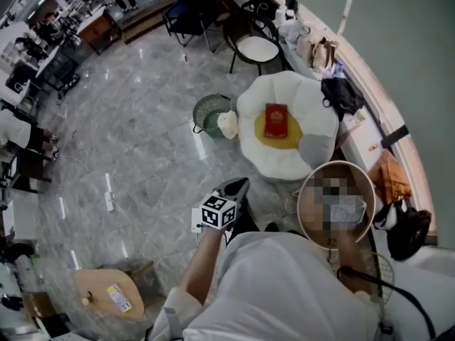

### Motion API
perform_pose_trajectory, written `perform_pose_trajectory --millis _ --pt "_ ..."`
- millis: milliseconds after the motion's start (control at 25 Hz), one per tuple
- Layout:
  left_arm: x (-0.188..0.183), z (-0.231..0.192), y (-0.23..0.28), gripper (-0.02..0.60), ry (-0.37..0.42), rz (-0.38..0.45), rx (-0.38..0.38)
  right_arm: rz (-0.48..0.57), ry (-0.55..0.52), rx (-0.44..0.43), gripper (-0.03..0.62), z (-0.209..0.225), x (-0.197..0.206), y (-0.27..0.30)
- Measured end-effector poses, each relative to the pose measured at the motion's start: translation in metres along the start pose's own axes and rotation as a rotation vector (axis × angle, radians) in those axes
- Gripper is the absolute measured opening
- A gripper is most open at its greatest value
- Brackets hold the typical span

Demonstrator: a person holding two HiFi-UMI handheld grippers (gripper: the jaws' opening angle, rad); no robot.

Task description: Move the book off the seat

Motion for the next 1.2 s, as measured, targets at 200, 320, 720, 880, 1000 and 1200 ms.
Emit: perform_pose_trajectory --millis 200,320,720,880,1000,1200 --pt "-0.02 -0.031 0.009 0.002 0.031 -0.024 0.025 -0.006 0.0 0.022 0.051 0.001 -0.019 0.028" --pt "-0.034 -0.055 0.012 0.002 0.04 -0.037 0.038 0.004 0.011 0.035 0.051 -0.003 -0.035 0.046" --pt "-0.081 -0.129 0.026 0.002 0.092 -0.088 0.115 0.038 0.064 0.105 0.051 -0.017 -0.076 0.1" --pt "-0.095 -0.158 0.03 0.002 0.112 -0.102 0.145 0.046 0.084 0.133 0.051 -0.024 -0.086 0.12" --pt "-0.104 -0.176 0.031 0.002 0.145 -0.119 0.161 0.051 0.095 0.156 0.051 -0.028 -0.091 0.133" --pt "-0.107 -0.199 0.033 0.002 0.173 -0.147 0.182 0.058 0.115 0.184 0.051 -0.037 -0.096 0.153"
Point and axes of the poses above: the fingertips, and each gripper's own axes: y forward along the fingers, z to its right, x out of its underside, the point moved 9 cm from there along -y, backward along the fingers, and after that the axes turned 11 degrees about -z, right-handed, at the moved point
